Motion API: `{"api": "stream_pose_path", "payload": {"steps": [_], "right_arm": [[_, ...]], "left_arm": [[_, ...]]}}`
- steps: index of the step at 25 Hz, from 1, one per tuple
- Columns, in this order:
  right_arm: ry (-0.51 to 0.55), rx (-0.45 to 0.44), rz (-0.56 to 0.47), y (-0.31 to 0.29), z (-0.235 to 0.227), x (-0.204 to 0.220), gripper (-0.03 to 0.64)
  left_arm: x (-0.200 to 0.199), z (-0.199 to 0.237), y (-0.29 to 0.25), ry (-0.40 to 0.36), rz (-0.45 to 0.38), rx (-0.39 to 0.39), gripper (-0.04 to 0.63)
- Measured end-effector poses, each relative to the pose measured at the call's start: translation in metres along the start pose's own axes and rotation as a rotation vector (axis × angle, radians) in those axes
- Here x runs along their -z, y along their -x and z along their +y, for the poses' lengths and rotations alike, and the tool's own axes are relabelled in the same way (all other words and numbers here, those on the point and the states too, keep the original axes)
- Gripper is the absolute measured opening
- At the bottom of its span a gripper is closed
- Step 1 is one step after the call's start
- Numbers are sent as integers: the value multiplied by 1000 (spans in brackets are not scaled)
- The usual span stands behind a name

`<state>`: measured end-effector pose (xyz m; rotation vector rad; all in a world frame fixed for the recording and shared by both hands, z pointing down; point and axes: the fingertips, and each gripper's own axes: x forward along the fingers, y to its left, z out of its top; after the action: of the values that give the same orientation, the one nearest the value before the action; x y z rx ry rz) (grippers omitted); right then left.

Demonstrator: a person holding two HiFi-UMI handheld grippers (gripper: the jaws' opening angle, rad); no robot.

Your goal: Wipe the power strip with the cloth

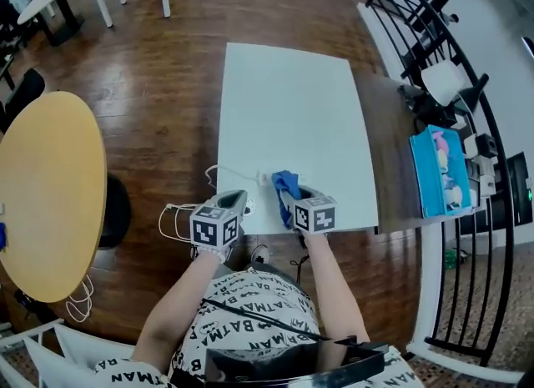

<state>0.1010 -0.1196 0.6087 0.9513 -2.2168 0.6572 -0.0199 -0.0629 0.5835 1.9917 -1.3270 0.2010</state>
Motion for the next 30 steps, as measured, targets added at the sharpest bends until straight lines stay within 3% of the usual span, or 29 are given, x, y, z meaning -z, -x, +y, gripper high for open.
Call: {"api": "stream_pose_path", "payload": {"steps": [8,12,17,30], "right_arm": [[61,-117,124,-62,25,-17,146],[96,-79,192,-82,22,-7,147],[78,-79,192,-81,13,-6,147],[31,19,185,-50,-57,4,149]], "left_arm": [[4,5,-1,61,-42,-81,0],[11,14,5,74,-30,-115,0],[11,23,9,80,-17,-135,0],[12,5,-21,45,41,-77,0]]}}
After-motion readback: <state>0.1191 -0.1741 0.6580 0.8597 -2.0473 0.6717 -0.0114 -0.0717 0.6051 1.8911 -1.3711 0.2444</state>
